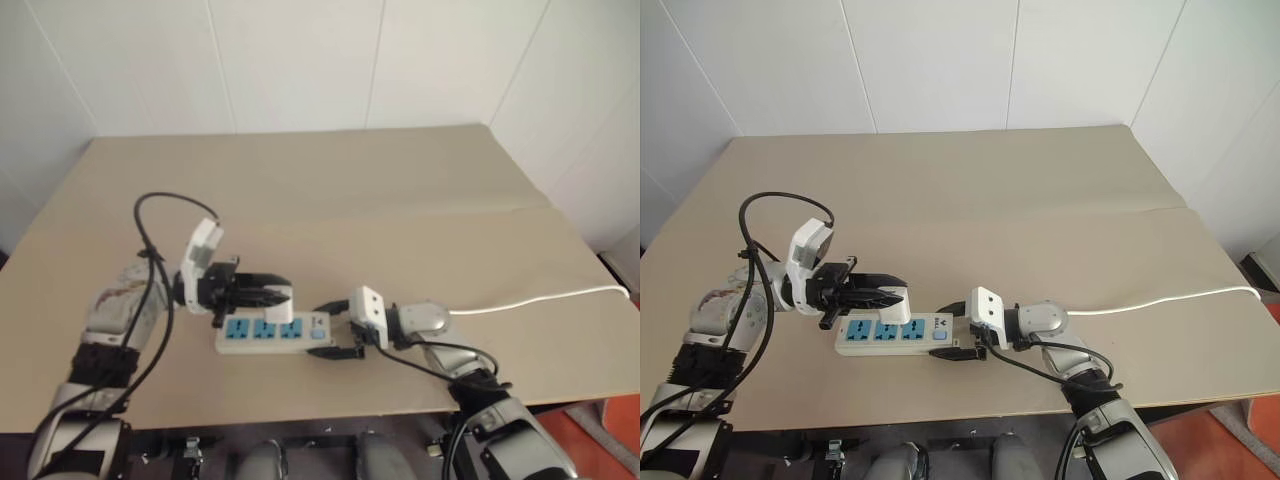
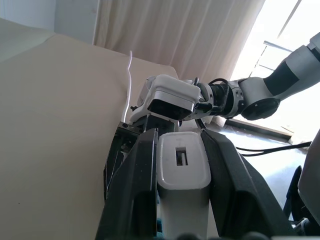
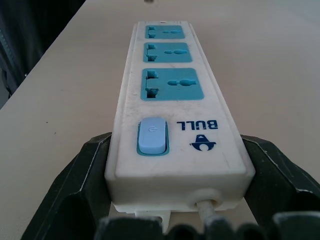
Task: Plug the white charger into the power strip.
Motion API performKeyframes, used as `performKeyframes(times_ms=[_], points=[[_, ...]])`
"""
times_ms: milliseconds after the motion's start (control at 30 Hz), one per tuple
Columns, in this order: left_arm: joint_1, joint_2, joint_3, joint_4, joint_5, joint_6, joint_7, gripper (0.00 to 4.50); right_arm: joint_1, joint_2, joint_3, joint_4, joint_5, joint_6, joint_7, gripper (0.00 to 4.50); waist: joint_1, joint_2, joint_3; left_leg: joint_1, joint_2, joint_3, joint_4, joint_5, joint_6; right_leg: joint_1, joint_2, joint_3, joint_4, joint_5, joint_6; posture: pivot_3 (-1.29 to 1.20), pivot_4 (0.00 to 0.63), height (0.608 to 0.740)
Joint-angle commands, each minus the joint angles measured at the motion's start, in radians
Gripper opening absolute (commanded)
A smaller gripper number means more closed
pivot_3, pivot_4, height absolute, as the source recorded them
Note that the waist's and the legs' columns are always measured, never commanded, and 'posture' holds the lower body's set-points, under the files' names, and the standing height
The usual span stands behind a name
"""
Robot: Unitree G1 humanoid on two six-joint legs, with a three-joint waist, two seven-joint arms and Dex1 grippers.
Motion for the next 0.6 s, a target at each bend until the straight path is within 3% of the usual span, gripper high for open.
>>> performKeyframes(times_ms=[33, 600], points=[[-0.027, -0.001, -0.010, 0.022, 0.030, -0.056, -0.040, 1.02, 0.033, -0.002, 0.045, 0.028, -0.053, 0.005, 0.008, 3.43, 0.000, 0.000, 0.000, 0.000, 0.000, 0.000, 0.000, 0.000, 0.000, 0.000, 0.000, 0.000, 0.000, 0.000, 0.000, 0.00, 0.150, 0.740], [-0.035, -0.075, -0.057, 0.111, 0.127, -0.127, -0.057, 1.02, 0.033, -0.005, 0.044, 0.039, -0.063, 0.001, -0.003, 3.43, 0.000, 0.000, 0.000, 0.000, 0.000, 0.000, 0.000, 0.000, 0.000, 0.000, 0.000, 0.000, 0.000, 0.000, 0.000, 0.00, 0.150, 0.740]])
